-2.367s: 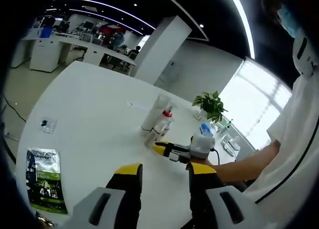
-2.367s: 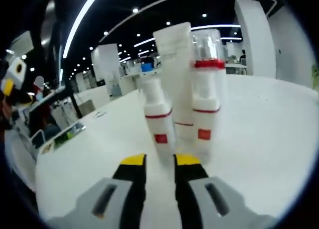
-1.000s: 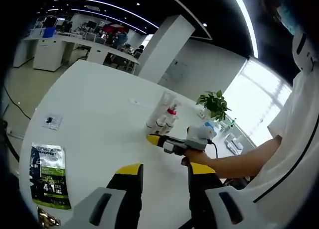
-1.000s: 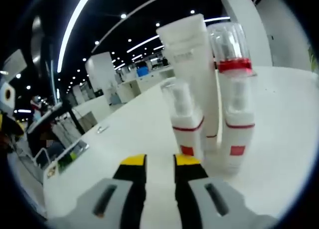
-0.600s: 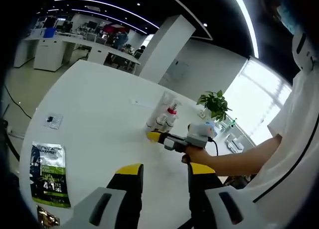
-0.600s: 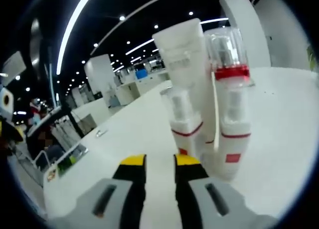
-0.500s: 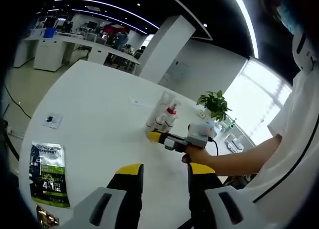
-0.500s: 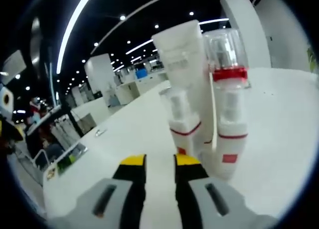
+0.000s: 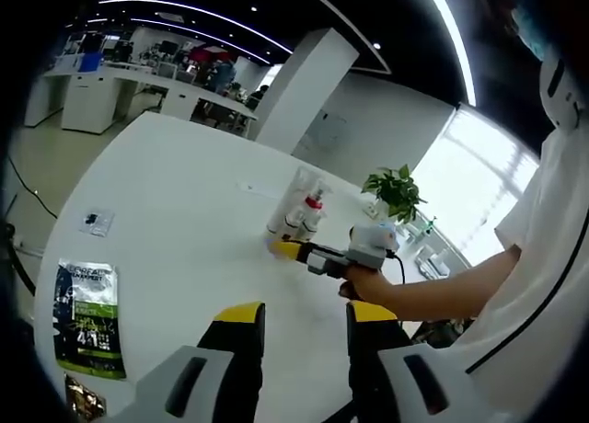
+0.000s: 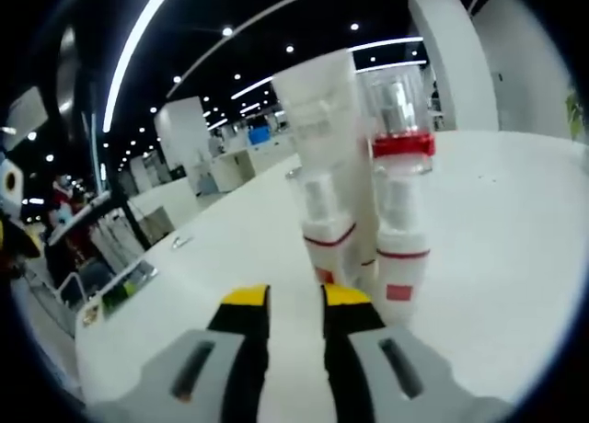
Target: Arrange the skincare products in the storage area until every visible bottle or jar stands upright without overlapping.
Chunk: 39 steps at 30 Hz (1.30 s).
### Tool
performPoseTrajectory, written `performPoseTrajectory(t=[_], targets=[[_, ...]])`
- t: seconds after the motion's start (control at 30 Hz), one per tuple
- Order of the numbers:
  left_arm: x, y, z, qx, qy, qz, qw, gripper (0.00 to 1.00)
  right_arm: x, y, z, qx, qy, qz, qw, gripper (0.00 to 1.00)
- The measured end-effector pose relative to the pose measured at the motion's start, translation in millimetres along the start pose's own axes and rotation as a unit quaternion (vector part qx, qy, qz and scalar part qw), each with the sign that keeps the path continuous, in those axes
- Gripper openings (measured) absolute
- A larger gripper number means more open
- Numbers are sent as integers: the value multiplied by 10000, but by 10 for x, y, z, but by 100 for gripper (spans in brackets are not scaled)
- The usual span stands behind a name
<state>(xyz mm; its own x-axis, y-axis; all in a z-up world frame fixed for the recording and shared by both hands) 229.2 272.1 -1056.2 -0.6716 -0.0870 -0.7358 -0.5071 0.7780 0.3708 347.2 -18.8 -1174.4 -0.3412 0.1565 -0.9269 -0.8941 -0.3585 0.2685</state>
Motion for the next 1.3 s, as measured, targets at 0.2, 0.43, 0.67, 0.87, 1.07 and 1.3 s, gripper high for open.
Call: performPoseTrajectory(t=[0.2, 0.43, 0.67, 0.87, 1.07, 1.3], targets=[[10, 1, -8, 2, -15, -16, 10000, 36, -23, 41, -12, 2, 15, -25, 10000, 21], [214, 65, 196, -513, 558, -37, 9971, 40, 24, 186, 120, -331, -39, 339, 9989, 26], [439, 265, 564, -1071, 979, 647, 9873, 25, 106, 447, 310, -734, -163, 767, 9942, 36], [375, 291, 702, -1261, 847, 553, 9869, 15, 42, 624, 476, -1183, 268, 950, 9881, 37], [245, 253, 870, -1257, 1036, 697, 9842, 0, -61, 717, 548, -1292, 433, 945, 9862, 37], [29, 234, 1204, -1978, 817, 762, 9739, 19, -113, 908, 551, -1266, 588, 927, 9859, 37]])
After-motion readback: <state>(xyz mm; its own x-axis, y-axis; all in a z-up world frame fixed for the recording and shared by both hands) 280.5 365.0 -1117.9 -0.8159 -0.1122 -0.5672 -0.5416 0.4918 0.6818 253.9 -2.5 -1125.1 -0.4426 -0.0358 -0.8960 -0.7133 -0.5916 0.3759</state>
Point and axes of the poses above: the point that each gripper's makers call its tool centre point, and the gripper's own axes: y roughly backward along the fingers, z roughly to its left, x roughly out of its underside, the point moved 10 cm from there along y, roughly backward along the fingers, and after that the axes turned 5 degrees about -z, right-handed, at the moved point
